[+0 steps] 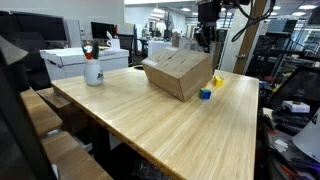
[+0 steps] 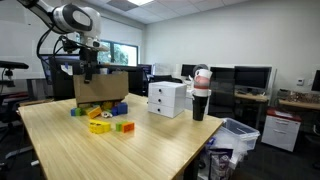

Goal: Open the box and spill out the contents

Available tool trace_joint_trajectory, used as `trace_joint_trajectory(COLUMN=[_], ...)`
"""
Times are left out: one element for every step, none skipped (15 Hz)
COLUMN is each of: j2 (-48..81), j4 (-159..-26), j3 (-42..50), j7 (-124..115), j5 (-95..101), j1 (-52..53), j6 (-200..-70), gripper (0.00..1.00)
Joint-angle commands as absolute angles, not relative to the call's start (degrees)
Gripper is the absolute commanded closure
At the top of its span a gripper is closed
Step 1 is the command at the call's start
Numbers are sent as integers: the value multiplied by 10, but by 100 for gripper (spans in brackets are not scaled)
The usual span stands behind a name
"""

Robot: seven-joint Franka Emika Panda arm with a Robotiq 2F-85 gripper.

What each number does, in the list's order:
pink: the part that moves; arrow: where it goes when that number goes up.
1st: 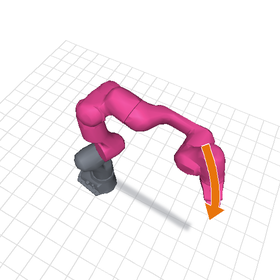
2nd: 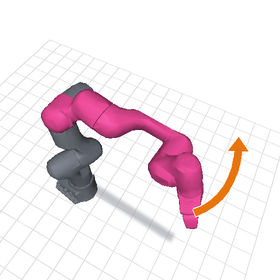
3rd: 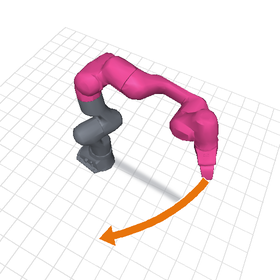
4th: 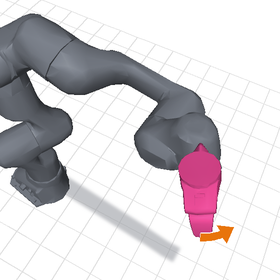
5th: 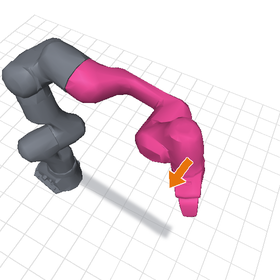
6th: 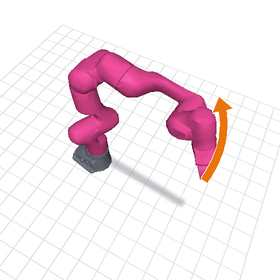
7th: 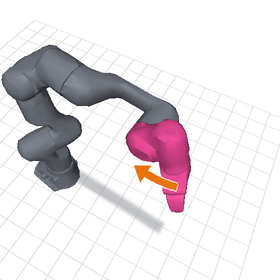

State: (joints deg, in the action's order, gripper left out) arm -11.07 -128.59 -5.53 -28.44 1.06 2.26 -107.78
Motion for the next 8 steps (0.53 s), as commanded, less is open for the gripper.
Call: trace_joint_trajectory(j2=[-108, -108, -110, -114, -116, -118, -119, -121], j4=[-1291, -1291, -1287, -1284, -1281, -1277, -1272, -1268], j3=[-58, -57, -58, -58, -59, -60, -61, -63], j7=[-291, -290, -288, -288, -287, -286, -287, -286], j5=[1, -2, -3, -3, -2, -3, -2, -3], j1=[21, 22, 23, 23, 24, 25, 26, 28], j6=[-1068, -1069, -1069, -1069, -1069, -1070, -1072, -1074], gripper=[96, 96, 96, 96, 96, 96, 96, 96])
